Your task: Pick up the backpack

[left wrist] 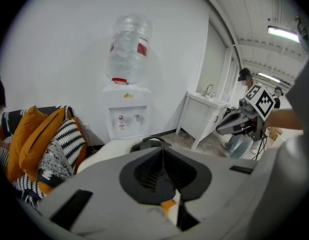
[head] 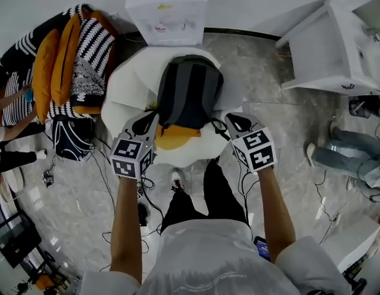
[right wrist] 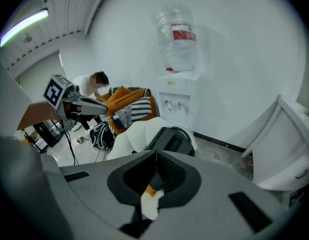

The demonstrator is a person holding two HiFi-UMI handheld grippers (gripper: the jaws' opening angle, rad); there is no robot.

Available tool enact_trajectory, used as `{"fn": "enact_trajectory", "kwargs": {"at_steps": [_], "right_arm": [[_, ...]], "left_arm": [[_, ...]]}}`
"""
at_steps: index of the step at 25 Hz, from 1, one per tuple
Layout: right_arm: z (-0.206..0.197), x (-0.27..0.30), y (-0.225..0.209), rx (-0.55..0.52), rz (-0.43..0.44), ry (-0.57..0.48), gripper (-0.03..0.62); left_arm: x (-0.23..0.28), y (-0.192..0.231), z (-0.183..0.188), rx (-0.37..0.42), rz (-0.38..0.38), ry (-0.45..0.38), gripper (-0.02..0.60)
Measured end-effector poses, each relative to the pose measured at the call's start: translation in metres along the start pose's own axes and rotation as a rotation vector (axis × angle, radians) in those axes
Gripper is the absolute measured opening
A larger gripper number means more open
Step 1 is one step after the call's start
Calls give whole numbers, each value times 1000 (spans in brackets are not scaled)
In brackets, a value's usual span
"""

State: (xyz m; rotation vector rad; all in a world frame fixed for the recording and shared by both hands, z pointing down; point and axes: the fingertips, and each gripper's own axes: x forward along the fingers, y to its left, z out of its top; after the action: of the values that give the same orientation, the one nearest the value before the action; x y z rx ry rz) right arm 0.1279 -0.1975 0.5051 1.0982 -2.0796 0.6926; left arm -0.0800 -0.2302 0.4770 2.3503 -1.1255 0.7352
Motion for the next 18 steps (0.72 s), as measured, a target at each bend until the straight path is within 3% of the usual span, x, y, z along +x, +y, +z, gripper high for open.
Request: {"fn": "enact_trajectory", "kwargs": {"at_steps": [10, 13, 18], "right_arm": [[-40, 36, -14, 70, 28, 39, 5], [-54, 51, -14, 80, 47, 72, 43], [-74, 73, -22, 103, 58, 103, 54]], "left_arm": [[39, -3, -53, -48, -35, 107, 31], [47, 0, -66, -60, -36, 127, 31], [69, 1, -85, -83, -40, 156, 57]]}}
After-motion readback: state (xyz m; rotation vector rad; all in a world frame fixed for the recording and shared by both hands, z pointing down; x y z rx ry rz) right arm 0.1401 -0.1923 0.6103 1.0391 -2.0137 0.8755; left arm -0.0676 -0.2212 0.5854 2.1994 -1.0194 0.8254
